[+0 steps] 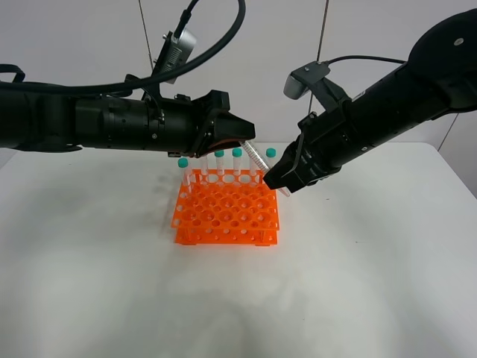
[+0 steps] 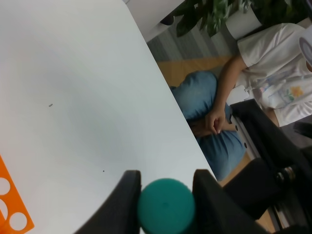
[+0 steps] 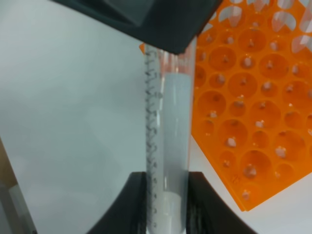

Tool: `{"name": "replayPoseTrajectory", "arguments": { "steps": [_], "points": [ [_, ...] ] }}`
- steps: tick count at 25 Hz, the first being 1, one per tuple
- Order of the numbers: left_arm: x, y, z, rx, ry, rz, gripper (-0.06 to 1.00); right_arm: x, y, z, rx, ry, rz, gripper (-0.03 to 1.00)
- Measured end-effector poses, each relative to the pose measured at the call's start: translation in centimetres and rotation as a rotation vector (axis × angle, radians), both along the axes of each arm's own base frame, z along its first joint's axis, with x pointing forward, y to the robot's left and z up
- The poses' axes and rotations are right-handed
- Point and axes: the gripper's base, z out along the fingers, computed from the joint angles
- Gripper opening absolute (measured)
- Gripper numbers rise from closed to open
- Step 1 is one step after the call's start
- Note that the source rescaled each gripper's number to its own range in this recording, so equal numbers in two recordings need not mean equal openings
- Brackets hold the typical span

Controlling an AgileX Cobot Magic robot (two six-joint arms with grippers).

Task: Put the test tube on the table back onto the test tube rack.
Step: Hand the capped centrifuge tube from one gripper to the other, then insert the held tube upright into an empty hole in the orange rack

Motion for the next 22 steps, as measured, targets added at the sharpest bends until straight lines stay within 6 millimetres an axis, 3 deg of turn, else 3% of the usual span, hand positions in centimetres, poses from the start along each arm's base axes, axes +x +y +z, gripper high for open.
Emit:
{"name": "replayPoseTrajectory", "arguments": {
  "steps": [2, 3, 4, 7, 9, 12, 17, 22],
  "points": [
    [0.0, 0.0, 0.0, -0.001, 0.001, 0.001, 0.01, 0.0, 0.0, 0.0, 0.000, -0.001, 0.000, 0.04],
    [0.0, 0.0, 0.0, -0.001, 0.002, 0.001, 0.01, 0.0, 0.0, 0.0, 0.000, -0.001, 0.000, 0.10],
    [0.0, 0.0, 0.0, 0.002, 0.002, 0.006, 0.01, 0.0, 0.0, 0.0, 0.000, -0.001, 0.000, 0.20],
    [0.1, 0.1, -0.1, 0.006, 0.005, 0.019, 0.01, 0.0, 0.0, 0.1, 0.000, -0.010, -0.003, 0.72],
    [0.1, 0.1, -0.1, 0.005, 0.007, 0.020, 0.01, 0.1, -0.2, 0.7, -0.001, -0.026, -0.023, 0.91],
    [0.1, 0.1, -0.1, 0.005, 0.009, 0.022, 0.01, 0.3, -0.5, 2.9, 0.006, -0.063, -0.082, 0.98],
    [0.2, 0.2, -0.1, 0.005, 0.009, 0.024, 0.01, 0.5, -1.6, 5.9, -0.043, 0.001, -0.271, 1.00],
    [0.1, 0.1, -0.1, 0.002, 0.010, 0.019, 0.01, 1.2, -6.5, 5.5, -0.253, 0.125, -0.605, 1.00]
  ]
}}
